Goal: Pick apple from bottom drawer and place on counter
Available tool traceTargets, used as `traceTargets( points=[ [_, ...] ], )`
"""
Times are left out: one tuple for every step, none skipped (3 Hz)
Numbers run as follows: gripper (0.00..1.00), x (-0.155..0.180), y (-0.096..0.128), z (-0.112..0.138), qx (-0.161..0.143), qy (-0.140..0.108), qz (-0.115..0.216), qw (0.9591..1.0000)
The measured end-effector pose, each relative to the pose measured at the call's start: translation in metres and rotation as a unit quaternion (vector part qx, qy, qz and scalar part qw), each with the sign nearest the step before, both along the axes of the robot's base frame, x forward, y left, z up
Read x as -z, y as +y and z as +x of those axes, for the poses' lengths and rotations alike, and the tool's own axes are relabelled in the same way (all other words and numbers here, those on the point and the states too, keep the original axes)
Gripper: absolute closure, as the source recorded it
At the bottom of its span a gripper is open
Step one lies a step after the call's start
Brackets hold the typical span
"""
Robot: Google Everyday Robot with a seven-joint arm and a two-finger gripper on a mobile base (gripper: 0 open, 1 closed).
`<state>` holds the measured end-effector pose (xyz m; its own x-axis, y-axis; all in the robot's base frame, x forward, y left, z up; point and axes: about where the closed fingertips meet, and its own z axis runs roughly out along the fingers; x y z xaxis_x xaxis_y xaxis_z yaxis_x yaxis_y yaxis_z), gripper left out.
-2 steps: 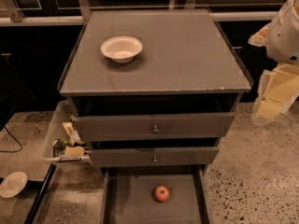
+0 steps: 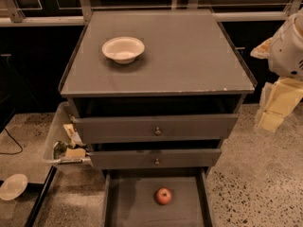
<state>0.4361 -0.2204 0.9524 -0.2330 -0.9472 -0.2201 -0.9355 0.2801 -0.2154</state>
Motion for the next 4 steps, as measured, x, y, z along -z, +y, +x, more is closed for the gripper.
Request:
traceTargets(
  points=[
    [0.00, 0.044, -0.003, -0.007, -0.008, 0.018, 0.011, 0.9997],
    [0.00, 0.094, -0.007, -0.016, -0.025, 0.027, 0.026, 0.9990],
    [0.00, 0.149, -0.004, -0.017, -0.044, 0.041, 0.047, 0.9971],
    [0.00, 0.211, -0.011, -0.018, -0.043, 0.072, 0.067, 0.9942]
  ],
)
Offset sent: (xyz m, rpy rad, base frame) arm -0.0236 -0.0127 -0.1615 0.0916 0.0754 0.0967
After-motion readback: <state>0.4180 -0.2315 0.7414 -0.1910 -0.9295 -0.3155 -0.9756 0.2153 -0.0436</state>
